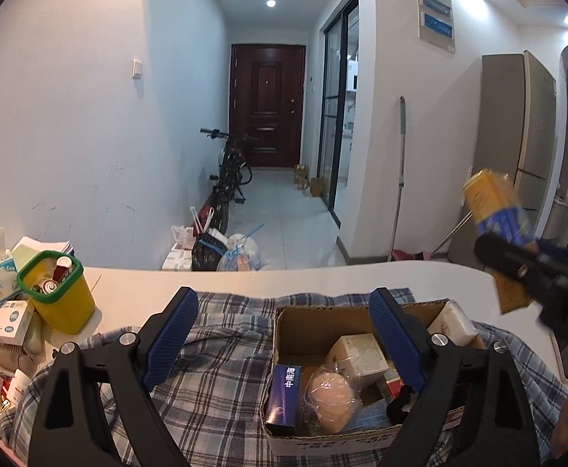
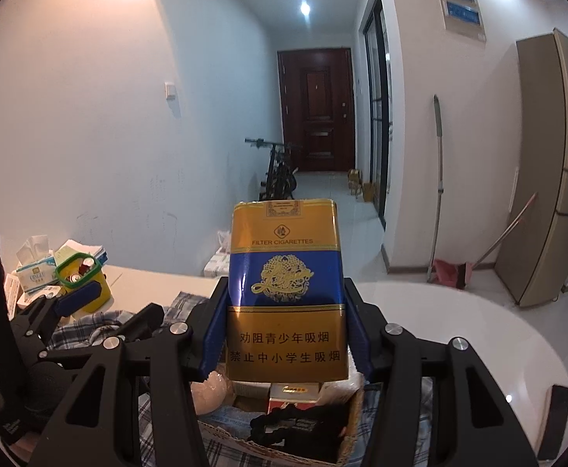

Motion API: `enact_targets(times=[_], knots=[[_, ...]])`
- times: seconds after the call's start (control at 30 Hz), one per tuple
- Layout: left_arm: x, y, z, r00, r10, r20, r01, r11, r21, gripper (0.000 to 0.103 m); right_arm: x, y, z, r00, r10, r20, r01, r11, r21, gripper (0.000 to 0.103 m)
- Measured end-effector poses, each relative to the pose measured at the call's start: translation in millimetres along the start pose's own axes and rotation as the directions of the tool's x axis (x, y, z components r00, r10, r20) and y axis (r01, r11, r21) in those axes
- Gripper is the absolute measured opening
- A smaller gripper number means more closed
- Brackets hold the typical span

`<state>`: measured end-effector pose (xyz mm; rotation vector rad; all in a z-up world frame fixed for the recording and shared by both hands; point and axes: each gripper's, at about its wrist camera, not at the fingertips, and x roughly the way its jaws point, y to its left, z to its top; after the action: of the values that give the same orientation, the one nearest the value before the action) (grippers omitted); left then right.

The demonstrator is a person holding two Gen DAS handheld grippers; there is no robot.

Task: Organize objects
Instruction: 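Open the left gripper releasing the bun while the right gripper releases the cigarette pack, then raise both open grippers up out of the cardboard box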

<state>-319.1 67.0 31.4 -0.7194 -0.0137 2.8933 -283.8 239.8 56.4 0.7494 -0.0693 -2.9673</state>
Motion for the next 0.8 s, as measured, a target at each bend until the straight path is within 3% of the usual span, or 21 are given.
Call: enact_targets(times=[0.2,0.6,0.8], knots=[[3.7,1.9,-4.0,0.999,0.033,0.004,-0.033,0.999,0.006,0.091,38.0,2.7,-17.5,0.992,0.013,-0.123,-0.013,1.0,0.003,0.053],[-1.3,13.9,-0.6,0.999,0.028,0.017,-0.027,0.999,-0.041,0.091,59.5,-6.3,-29.4,0.977,0.002,-0.215,-0.001,1.0,0.002,0.053],[-1.1,15.2,-0.8,0.999,0.034,0.013,-0.034,0.999,-0.032,0.091,75.3,-8.2,-37.3,0.96,0.046,-0.278,-0.037,0.999,0.036,0.054]])
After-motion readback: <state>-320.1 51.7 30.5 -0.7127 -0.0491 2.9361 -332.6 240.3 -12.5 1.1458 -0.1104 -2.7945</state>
